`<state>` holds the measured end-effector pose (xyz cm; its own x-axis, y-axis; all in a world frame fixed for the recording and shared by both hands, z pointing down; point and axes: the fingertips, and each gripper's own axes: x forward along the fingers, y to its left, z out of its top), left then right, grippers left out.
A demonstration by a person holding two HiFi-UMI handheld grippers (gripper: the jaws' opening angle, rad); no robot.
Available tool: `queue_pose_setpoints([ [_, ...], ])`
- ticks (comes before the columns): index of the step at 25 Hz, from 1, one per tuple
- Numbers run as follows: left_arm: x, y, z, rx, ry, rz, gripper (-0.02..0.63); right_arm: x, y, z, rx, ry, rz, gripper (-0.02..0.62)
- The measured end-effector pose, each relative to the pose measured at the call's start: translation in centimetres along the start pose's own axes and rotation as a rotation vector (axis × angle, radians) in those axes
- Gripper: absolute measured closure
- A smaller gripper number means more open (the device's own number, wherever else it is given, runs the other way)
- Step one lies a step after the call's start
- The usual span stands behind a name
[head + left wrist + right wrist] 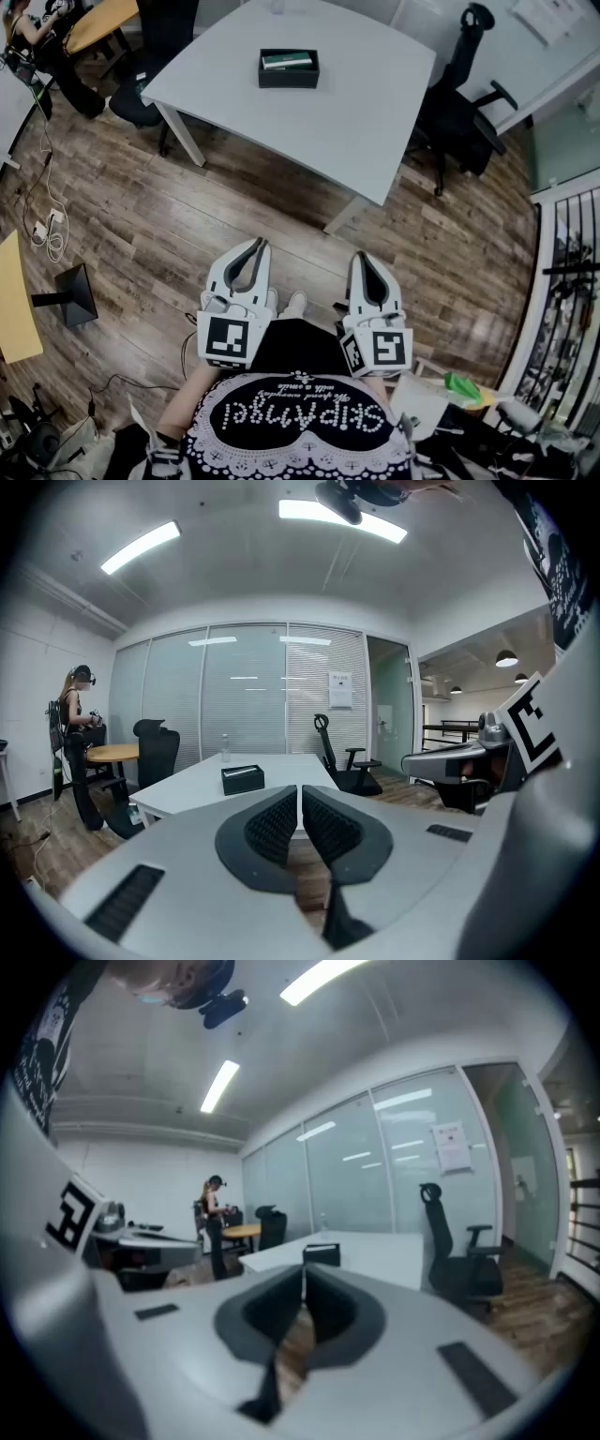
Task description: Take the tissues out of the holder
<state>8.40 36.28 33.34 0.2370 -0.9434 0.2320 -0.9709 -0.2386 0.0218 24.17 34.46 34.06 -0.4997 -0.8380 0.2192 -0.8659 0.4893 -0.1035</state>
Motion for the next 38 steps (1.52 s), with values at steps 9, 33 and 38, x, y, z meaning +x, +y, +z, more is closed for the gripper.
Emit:
queue_pose_setpoints([
  [9,-0.1,0.2,-0.2,0.009,-0.002,0.009,0.571,-0.1,-0.1,0.0,-0.002,-0.002,0.002,0.561],
  [33,-1.1,-4.1,-0.5,0.038,-0.023,0.024,0.571,-3.8,-2.3,-1.3,0.059,-0.008,0.087,0.561],
  [38,-1.4,-5.1,-1.3,0.029,-0.005,0.031,0.571,-4.5,-3.3,-1.8,0.062,0.005,0.088,0.56],
])
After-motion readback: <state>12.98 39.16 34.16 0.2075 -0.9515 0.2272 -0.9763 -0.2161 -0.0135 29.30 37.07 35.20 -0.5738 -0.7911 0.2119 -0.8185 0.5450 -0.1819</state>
